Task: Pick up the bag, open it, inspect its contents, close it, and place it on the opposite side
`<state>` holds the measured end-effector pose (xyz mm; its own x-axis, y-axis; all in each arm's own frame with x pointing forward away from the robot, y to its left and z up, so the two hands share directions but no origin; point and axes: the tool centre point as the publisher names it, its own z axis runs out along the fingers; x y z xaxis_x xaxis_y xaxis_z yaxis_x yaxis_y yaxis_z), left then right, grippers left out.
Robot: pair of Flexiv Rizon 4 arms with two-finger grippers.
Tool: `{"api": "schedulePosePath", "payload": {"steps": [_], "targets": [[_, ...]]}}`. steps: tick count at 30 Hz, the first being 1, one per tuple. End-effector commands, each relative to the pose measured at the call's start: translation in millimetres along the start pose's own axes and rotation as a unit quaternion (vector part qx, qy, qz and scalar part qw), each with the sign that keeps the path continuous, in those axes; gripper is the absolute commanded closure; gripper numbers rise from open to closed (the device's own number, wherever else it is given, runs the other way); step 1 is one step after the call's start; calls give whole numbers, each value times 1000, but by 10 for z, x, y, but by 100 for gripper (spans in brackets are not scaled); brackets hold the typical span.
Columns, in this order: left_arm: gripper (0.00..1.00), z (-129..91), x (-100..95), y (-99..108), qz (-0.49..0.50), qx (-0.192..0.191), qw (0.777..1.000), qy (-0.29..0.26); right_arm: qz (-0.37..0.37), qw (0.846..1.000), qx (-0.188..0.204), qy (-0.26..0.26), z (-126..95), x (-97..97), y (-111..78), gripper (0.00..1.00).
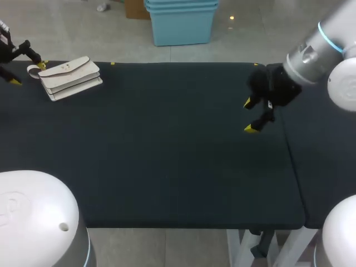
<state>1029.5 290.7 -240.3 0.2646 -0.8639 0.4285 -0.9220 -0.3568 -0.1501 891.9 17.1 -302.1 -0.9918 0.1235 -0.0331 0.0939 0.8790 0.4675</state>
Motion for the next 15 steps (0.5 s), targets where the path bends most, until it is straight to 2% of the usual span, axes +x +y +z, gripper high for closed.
{"api": "schedulePosePath", "payload": {"steps": [1, 15], "targets": [[0, 53, -147, -121, -17, -14, 1000, 22, -3, 1000, -2, 14, 150, -71, 52, 0], [0, 149, -332, -215, -56, -15, 998, 36, 2, 1000, -1, -4, 366, -116, 82, 0]]}}
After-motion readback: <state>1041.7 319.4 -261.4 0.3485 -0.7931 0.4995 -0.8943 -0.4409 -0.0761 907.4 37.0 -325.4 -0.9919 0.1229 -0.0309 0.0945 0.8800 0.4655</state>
